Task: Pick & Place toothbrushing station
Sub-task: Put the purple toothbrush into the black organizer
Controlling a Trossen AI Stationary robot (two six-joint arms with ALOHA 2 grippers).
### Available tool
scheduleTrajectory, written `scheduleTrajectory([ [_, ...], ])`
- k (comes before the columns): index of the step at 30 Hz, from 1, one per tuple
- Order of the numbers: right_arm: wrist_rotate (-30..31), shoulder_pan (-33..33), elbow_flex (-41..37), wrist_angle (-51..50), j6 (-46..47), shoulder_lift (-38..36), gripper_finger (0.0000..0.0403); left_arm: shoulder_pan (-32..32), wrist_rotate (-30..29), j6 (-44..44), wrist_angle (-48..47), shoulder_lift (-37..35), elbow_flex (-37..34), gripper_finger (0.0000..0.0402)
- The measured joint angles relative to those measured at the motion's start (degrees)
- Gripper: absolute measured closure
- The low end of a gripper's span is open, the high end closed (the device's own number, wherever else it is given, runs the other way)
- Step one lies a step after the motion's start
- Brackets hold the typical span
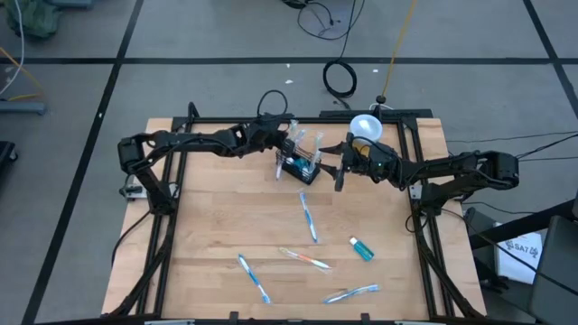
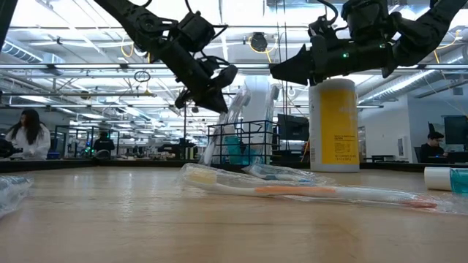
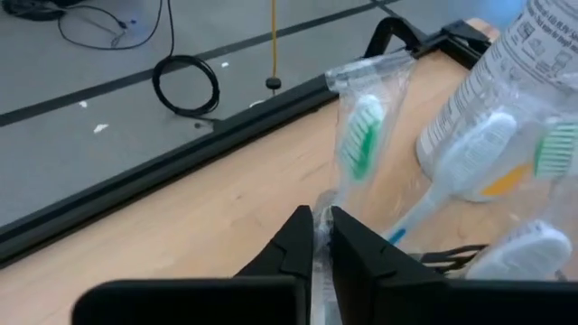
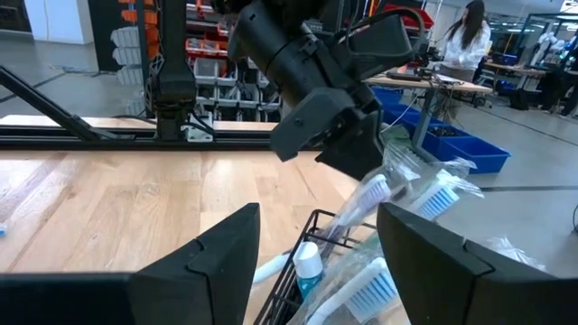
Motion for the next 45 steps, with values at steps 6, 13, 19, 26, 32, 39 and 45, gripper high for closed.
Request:
scheduleTrajectory([
  [6,0.00,0.00,0.00,-0.13,0.02,0.00,0.0184,0.00,-1.58,0.38,1.21,0.00,0.00,0.0390],
  [13,0.00,0.00,0.00,-0.15,0.02,0.00,0.0184,0.00,-1.65,0.90,3.93,0.00,-0.02,0.0395],
  [19,0.00,0.00,0.00,-0.17,0.04,0.00,0.0184,-0.02,-1.83,1.66,6.23,0.00,-0.02,0.0386],
  [26,-0.17,0.00,0.00,-2.97,-0.03,0.63,0.0184,0.94,-1.76,-1.38,2.37,0.00,-0.04,0.0390],
  [32,-3.10,0.68,0.17,-2.91,0.92,2.61,0.0187,1.11,-1.74,-1.70,2.17,0.00,-0.02,0.0395],
  [39,3.41,5.14,2.94,-4.31,-0.44,7.04,0.0203,1.14,-1.67,-1.50,2.19,0.00,-0.02,0.0388],
  [45,9.52,10.14,6.10,-5.25,-4.93,4.76,0.0176,1.14,-1.59,-1.42,2.14,0.00,-0.02,0.0388],
])
